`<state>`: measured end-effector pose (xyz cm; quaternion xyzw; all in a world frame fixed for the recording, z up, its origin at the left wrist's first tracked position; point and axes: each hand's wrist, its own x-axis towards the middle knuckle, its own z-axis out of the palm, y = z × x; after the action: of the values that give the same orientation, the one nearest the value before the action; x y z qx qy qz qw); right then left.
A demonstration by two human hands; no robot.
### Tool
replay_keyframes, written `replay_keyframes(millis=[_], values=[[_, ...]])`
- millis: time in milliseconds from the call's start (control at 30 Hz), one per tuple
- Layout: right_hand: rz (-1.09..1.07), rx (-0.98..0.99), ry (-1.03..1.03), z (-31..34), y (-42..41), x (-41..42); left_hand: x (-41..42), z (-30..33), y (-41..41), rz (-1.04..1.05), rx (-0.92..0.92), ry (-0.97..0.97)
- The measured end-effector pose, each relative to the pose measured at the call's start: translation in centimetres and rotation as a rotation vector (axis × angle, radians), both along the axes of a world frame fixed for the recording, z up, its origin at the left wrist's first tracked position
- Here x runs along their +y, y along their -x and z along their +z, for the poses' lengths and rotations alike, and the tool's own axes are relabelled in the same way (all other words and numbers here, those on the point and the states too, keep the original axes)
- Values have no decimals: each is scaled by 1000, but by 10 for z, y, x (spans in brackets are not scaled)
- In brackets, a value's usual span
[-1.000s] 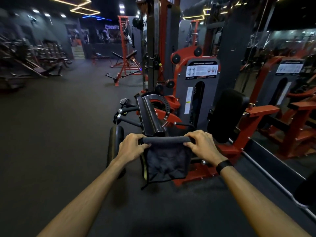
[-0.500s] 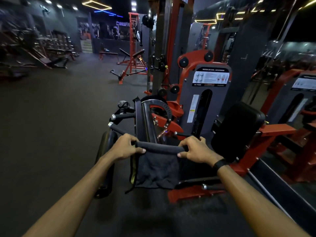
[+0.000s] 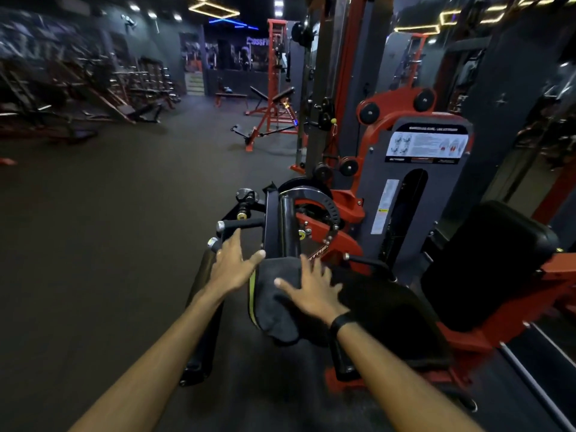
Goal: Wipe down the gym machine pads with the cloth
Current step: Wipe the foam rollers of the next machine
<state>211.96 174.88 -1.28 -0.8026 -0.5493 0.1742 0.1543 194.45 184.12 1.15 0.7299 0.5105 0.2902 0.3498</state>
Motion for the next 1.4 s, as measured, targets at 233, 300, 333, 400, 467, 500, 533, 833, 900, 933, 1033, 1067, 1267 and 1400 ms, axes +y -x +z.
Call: replay_keyframes(millis=[233, 300, 333, 400, 467, 500, 533, 833, 900, 933, 1033, 1067, 1267, 1400], values=[[5, -70, 68, -49, 25, 28, 8, -44, 2, 134, 7, 78], [1, -68, 58, -50, 20, 38, 11, -49, -4, 152, -22, 85], [-1, -59, 59, -51, 17, 44, 13, -53, -9, 158, -37, 83], [-13, -52, 55, -52, 12, 56, 16, -60, -19, 162, -55, 72], [-31, -55, 41, -51, 8, 67, 18, -66, -26, 160, -52, 79], [-40, -53, 33, -51, 6, 73, 22, -70, -30, 155, -64, 87], [-50, -52, 27, -51, 4, 78, 24, -72, -34, 150, -78, 82], [-112, -51, -10, -60, -16, 134, 43, -92, -78, 106, -28, -71], [-119, -40, -8, -60, -22, 148, 50, -100, -86, 141, 15, -96], [-125, -40, -11, -60, -26, 156, 54, -103, -89, 170, 31, -120], [-137, -54, -34, -61, -34, 180, 67, -112, -95, 216, 53, -212], [-140, -57, -35, -63, -38, 190, 74, -115, -97, 212, 45, -226], [-144, -75, -50, -60, -56, 242, 107, -116, -110, 218, -7, -195], [-141, -71, -58, -59, -70, 277, 119, -115, -116, 265, -93, -159]])
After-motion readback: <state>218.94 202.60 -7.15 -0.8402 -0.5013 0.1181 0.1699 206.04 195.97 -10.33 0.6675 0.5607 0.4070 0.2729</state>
